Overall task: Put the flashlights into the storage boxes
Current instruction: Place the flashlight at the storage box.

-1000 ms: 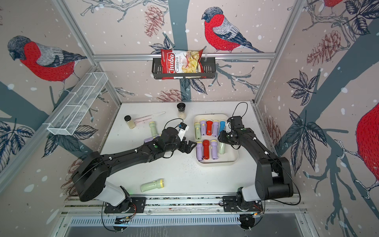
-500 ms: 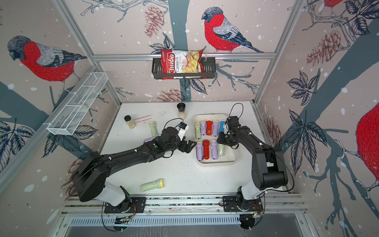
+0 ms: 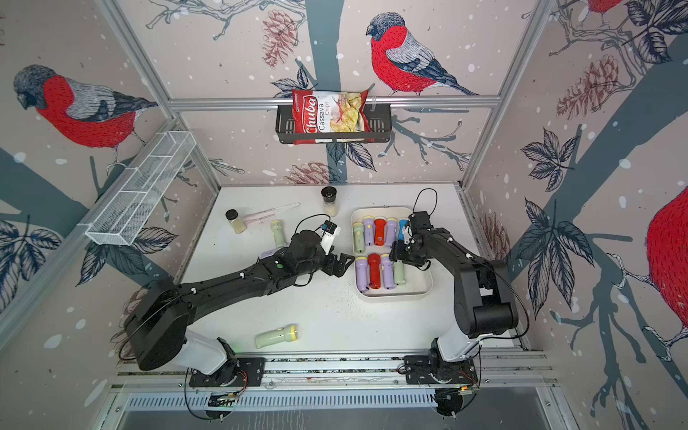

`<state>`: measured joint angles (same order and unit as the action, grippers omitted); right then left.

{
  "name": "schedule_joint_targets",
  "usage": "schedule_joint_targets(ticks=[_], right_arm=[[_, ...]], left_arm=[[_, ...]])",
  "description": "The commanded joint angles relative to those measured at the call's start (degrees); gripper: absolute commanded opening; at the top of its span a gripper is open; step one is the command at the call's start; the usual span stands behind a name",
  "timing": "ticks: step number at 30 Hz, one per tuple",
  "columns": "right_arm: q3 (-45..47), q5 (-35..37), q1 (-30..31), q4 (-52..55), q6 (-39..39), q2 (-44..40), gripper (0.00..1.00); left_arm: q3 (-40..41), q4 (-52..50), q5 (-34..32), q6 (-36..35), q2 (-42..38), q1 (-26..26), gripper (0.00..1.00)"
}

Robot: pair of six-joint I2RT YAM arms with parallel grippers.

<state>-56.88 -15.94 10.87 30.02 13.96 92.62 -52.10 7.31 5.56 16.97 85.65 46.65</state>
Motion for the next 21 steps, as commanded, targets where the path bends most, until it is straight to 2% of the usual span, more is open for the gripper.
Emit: schedule_joint_targets(ticks=[1, 10, 14, 21], right_arm=[[0.1, -1.2, 0.2, -0.6, 1.0, 0.0, 0.68], [-1.7, 3.9, 2.2, 0.1, 2.0, -4.8, 0.71], [-2.6, 8.0, 5.6, -1.0, 1.4, -8.9, 0.71], [-1.8, 9.5, 14.0, -7.5, 0.5, -15.3, 0.7]], left_arm=[[0.3, 0.6, -0.7, -0.2, -0.7, 0.0, 0.93], [2.9, 1.3, -2.6, 1.6, -3.9, -0.1, 0.93], [4.4, 1.2, -2.7, 2.0, -6.3, -0.7, 0.93], [8.6, 0.1, -2.5, 7.9, -11.1, -3.3, 0.92]])
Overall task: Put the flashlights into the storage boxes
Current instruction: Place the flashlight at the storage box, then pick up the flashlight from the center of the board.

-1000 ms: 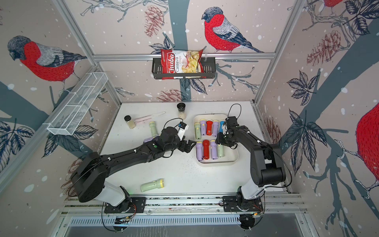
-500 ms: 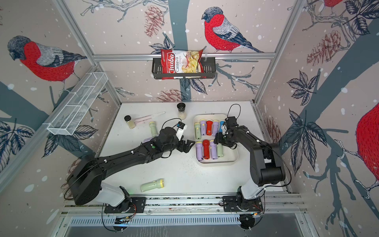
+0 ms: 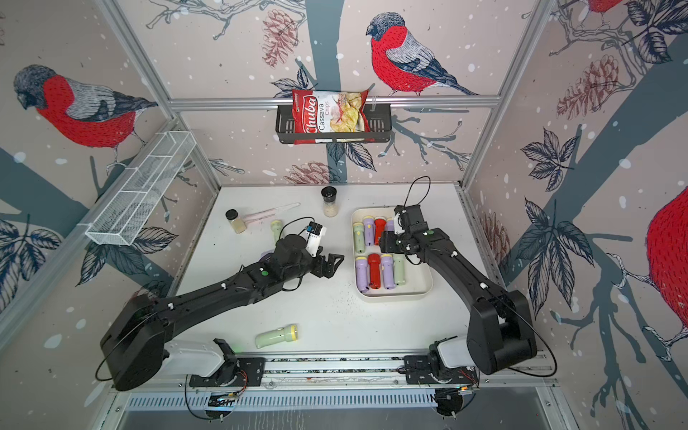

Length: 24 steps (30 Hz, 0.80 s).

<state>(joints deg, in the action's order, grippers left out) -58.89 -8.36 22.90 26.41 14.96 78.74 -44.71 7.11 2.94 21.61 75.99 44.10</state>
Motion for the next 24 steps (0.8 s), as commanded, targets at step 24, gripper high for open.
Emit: schedule_joint_targets(ticks=[24], right_arm=[[10.2, 4.0, 11.4, -18.7, 5.0, -15.5, 0.69]], left_arm=[[-9.3, -40.6, 3.5, -37.7, -9.1, -4.0, 0.8]])
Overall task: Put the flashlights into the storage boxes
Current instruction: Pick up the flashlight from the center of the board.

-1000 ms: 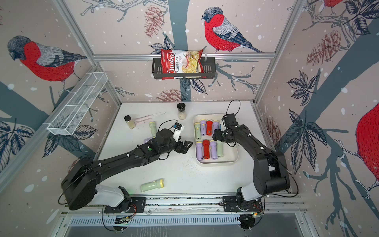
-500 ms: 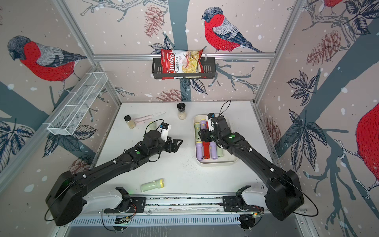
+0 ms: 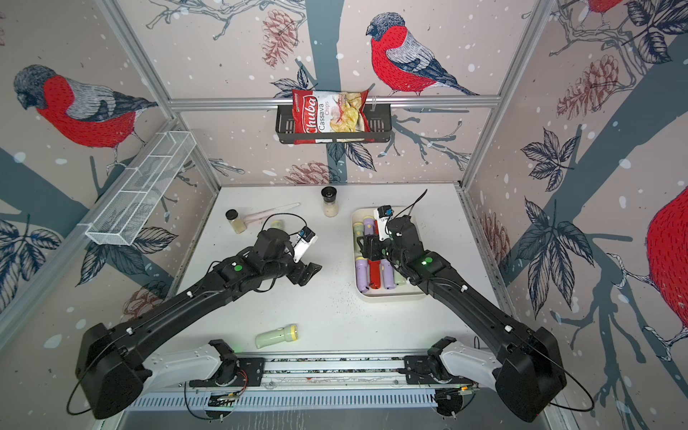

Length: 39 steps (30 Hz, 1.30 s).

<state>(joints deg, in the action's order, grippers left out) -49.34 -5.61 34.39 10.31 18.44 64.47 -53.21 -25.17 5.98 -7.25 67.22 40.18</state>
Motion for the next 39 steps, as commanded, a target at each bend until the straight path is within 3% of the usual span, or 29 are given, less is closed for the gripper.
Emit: schedule_joint_targets(ticks=[1, 8, 17, 22, 28, 39], right_arm=[[1.2, 1.5, -0.1, -2.8, 1.8, -1.8, 0.69], [3.6, 1.7, -0.7, -3.6, 3.3, -4.7, 0.69], [3.9, 1.9, -1.3, -2.6, 4.0, -5.6, 0.69], [4.5, 2.1, -1.4, -2.7, 4.8, -6.1, 0.69], [4.9, 2.1, -1.5, -2.7, 4.8, -6.6, 0.69], [5.3, 1.5, -1.7, -2.9, 4.4, -6.6, 0.69]], left_arm=[[-0.9, -9.9, 0.8, -10.6, -0.5, -0.1, 0.79], [-0.2, -16.4, 5.5, -18.6, -1.2, 0.6, 0.77], [2.9, -21.0, 3.8, -25.6, 0.1, 6.8, 0.77], [6.4, -21.0, 3.8, -27.0, -1.0, 9.6, 0.76], [10.3, -22.8, -3.6, -27.7, 0.2, 14.1, 0.76], [11.8, -26.3, -0.5, -24.7, 0.7, 14.2, 0.8]])
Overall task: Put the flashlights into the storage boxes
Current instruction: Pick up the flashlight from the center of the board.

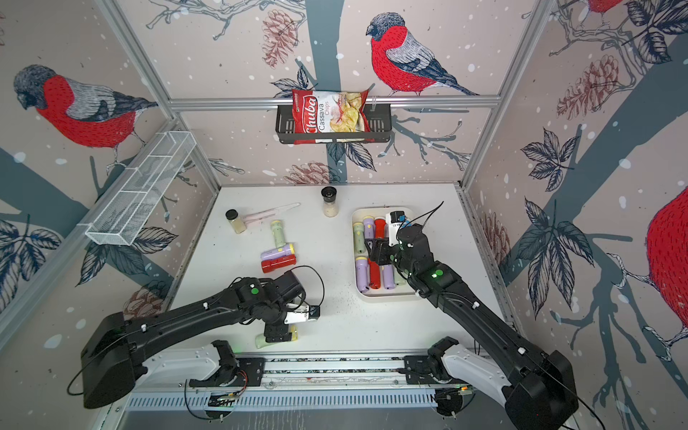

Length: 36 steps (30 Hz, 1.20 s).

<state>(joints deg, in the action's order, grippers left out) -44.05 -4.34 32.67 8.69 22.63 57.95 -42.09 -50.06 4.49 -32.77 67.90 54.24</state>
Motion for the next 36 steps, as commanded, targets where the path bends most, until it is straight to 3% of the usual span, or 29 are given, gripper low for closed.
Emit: schedule_joint_targets(ticks=[1, 8, 20, 36], right_arm=[[0.0, 0.1, 0.0, -1.4, 0.2, 0.0, 0.69], [-0.5, 0.0, 0.0, -1.2, -0.5, -0.2, 0.68], [-0.5, 0.4, -0.1, -0.3, -2.2, -1.3, 0.67], [0.5, 4.6, -0.2, 1.9, -4.0, -5.1, 0.67]], left_arm=[[1.2, -1.1, 1.2, 0.9, -0.1, 0.2, 0.79], [2.2, 1.0, -1.9, 3.4, 1.6, 0.2, 0.78], [2.4, 2.4, 2.4, 3.2, 4.9, 0.6, 0.71], [3.6, 5.4, 0.2, 4.8, 8.6, 0.7, 0.53]])
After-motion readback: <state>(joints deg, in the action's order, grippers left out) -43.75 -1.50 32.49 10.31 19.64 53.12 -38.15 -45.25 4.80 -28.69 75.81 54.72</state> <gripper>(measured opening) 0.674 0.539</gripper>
